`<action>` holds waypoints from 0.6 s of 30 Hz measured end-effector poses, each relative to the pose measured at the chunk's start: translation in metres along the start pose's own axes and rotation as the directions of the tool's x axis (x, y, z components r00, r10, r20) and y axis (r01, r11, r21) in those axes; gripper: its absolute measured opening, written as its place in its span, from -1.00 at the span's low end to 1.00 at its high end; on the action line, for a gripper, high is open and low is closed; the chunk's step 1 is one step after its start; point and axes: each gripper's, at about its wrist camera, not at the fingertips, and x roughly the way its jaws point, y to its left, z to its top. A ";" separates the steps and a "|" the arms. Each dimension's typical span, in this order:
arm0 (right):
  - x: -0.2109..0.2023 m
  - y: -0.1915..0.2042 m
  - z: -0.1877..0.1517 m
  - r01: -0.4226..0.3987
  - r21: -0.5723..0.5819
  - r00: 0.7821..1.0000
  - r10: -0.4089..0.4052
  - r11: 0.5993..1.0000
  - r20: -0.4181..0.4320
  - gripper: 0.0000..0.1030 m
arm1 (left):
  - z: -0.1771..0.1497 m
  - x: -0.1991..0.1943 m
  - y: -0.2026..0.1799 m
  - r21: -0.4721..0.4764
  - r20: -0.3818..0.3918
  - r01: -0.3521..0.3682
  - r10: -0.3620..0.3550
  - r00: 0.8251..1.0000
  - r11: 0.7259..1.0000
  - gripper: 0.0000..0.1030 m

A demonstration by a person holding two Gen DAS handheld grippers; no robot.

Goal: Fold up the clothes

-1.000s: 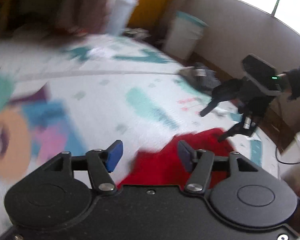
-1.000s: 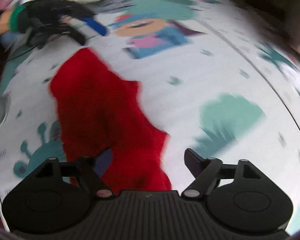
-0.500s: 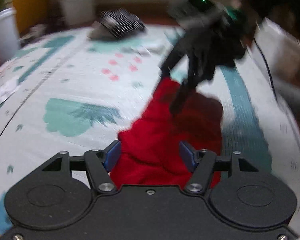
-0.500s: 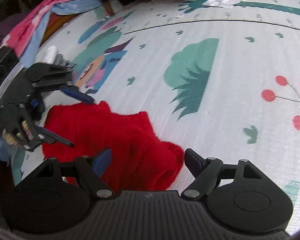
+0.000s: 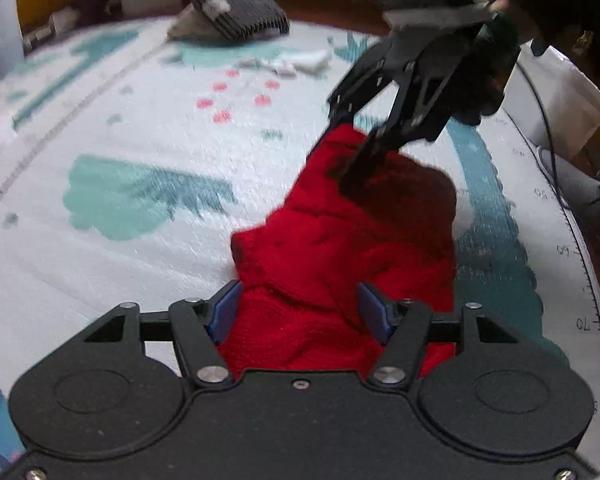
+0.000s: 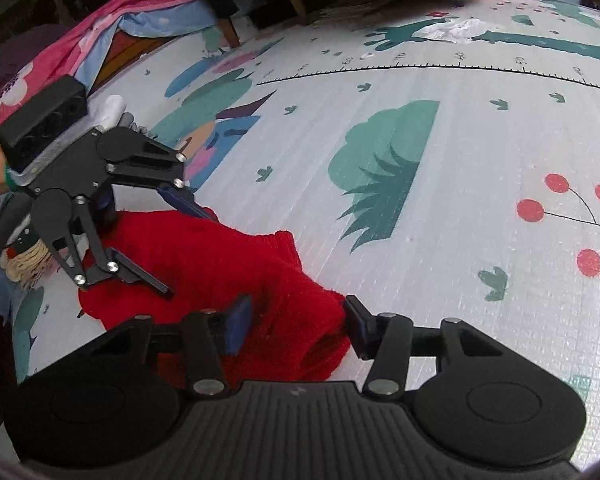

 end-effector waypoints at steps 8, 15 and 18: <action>-0.012 0.005 0.001 -0.053 -0.040 0.998 0.054 0.998 0.025 -0.46 | -0.001 0.012 0.024 -0.152 -0.061 0.142 -0.153 0.986 0.978 -0.49; -0.040 0.011 0.000 -0.210 -0.032 0.977 0.211 0.977 0.015 -0.53 | 0.005 -0.003 0.031 -0.269 0.002 0.399 -0.414 0.910 0.876 -0.61; -0.040 0.002 0.003 -0.239 0.029 0.971 0.239 0.970 0.003 -0.53 | -0.001 0.002 0.051 -0.393 0.063 0.493 -0.512 0.857 0.776 -0.61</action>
